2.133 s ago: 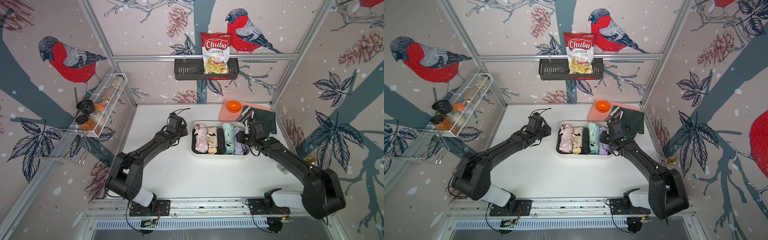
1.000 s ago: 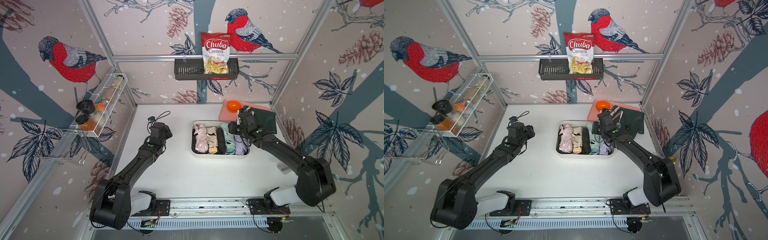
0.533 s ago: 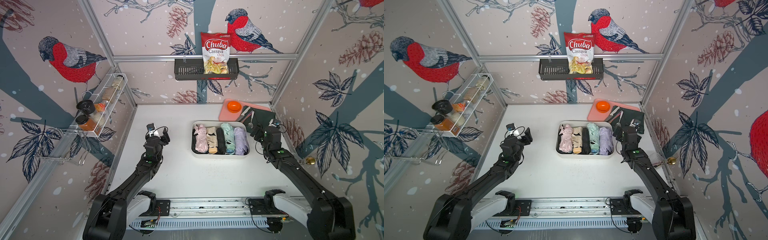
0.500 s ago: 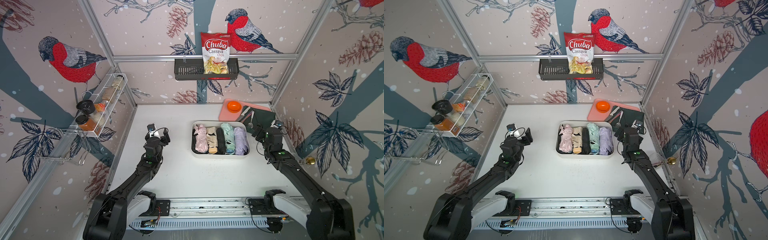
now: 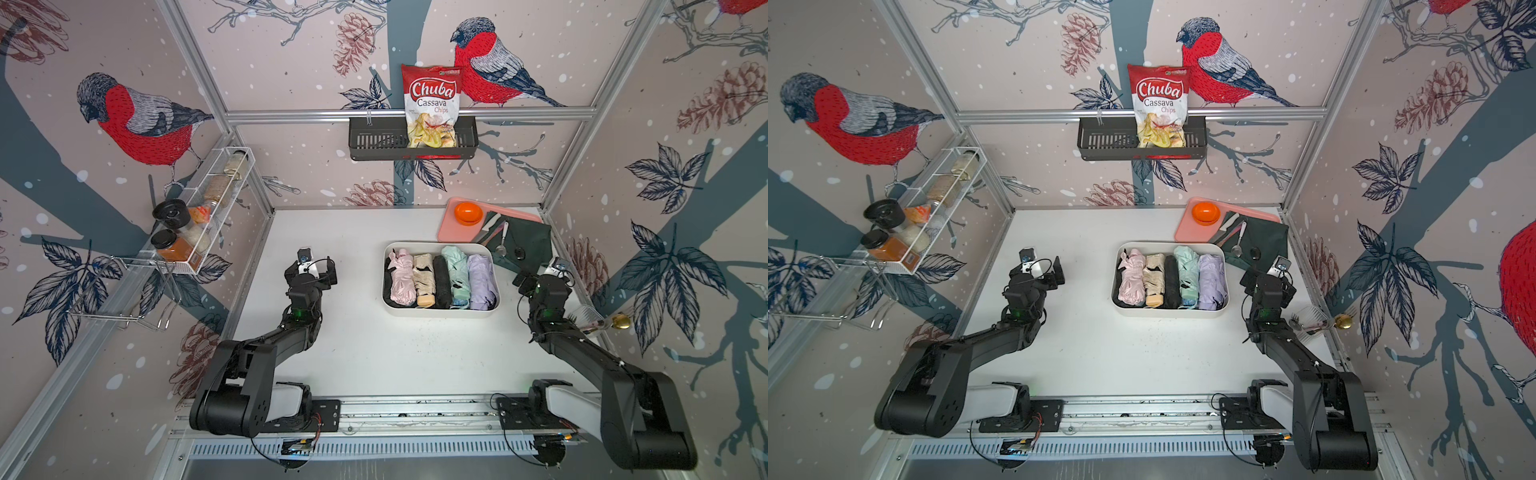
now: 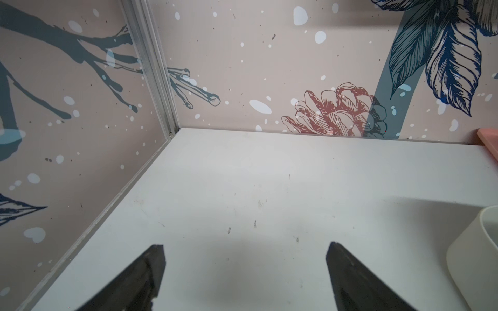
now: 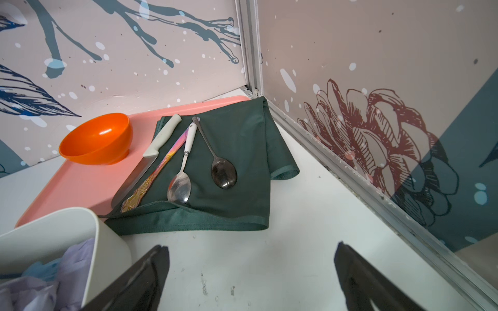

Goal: Put the umbrella into the storage box
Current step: Reset both arms

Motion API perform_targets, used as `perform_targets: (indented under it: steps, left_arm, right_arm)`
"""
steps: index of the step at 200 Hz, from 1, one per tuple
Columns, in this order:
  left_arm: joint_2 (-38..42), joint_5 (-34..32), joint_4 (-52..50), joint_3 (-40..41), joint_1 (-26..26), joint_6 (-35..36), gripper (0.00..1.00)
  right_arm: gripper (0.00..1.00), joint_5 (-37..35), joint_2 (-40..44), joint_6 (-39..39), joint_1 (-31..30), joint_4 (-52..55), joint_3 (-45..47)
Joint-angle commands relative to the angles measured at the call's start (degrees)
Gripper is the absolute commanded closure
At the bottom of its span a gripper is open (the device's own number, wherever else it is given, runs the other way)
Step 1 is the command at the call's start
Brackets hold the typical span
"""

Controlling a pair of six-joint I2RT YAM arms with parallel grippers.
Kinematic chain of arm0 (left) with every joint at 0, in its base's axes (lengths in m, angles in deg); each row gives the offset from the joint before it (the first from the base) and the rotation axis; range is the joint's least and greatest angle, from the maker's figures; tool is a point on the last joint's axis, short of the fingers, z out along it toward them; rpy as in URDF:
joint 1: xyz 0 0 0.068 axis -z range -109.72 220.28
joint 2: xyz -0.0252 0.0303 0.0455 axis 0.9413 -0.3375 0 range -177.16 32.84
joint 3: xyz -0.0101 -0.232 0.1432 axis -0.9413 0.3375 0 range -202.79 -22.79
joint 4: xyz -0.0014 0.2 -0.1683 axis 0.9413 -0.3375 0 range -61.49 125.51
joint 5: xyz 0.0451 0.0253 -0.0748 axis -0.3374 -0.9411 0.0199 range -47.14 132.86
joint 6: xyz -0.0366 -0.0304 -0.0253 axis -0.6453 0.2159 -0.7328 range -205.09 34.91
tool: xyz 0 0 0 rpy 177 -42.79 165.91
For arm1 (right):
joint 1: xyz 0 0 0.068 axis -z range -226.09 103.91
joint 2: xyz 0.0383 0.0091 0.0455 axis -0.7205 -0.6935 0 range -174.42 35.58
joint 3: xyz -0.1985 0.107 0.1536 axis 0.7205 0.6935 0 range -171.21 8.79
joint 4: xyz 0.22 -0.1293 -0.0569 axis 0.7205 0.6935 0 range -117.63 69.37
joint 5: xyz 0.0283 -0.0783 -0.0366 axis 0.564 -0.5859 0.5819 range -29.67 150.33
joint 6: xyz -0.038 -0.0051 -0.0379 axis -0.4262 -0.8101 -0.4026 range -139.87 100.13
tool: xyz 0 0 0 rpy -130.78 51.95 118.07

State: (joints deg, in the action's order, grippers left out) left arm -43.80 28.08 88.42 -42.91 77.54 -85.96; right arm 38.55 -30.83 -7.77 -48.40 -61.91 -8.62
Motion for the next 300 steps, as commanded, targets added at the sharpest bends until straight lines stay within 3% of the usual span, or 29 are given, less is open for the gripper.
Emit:
perform_targets:
  steps: [1, 33, 96, 119, 150, 190, 218, 300]
  left_arm:
    - [-1.2, 0.0, 6.3, -1.0, -0.4, 3.0, 0.04]
    - [0.9, -1.4, 0.5, -0.5, -0.7, 3.0, 0.04]
    - [-2.9, 0.9, 13.5, 7.3, -3.3, 1.0, 0.03]
    - [-8.0, 0.2, 20.1, 8.7, -3.6, 0.6, 0.03]
    - [-11.6, 1.8, 20.4, 6.9, -4.2, 0.4, 0.03]
    - [-11.2, 2.9, 17.1, 5.6, -4.8, 0.0, 0.03]
    - [-10.9, 3.0, 17.1, 5.7, -4.8, 0.1, 0.03]
    - [-10.8, 2.9, 16.6, 5.6, -4.8, 0.1, 0.03]
  right_arm:
    - [0.00, 1.6, -2.3, -3.9, 0.0, -13.3, 1.6]
    - [0.00, 2.2, -5.1, -4.5, 0.4, -13.3, 0.5]
    - [0.00, 8.1, -10.6, -6.1, 1.1, -22.4, 2.6]
    - [0.00, 12.8, -10.1, -7.0, 1.2, -32.0, 7.1]
    - [0.00, 15.4, -18.6, -8.3, 1.6, -50.2, 11.8]
    - [0.00, 17.4, -20.2, -7.9, 2.3, -37.1, 4.8]
    - [0.00, 17.7, -21.6, -7.8, 2.5, -42.0, 6.1]
    - [0.00, 17.7, -21.4, -7.9, 2.5, -41.2, 5.9]
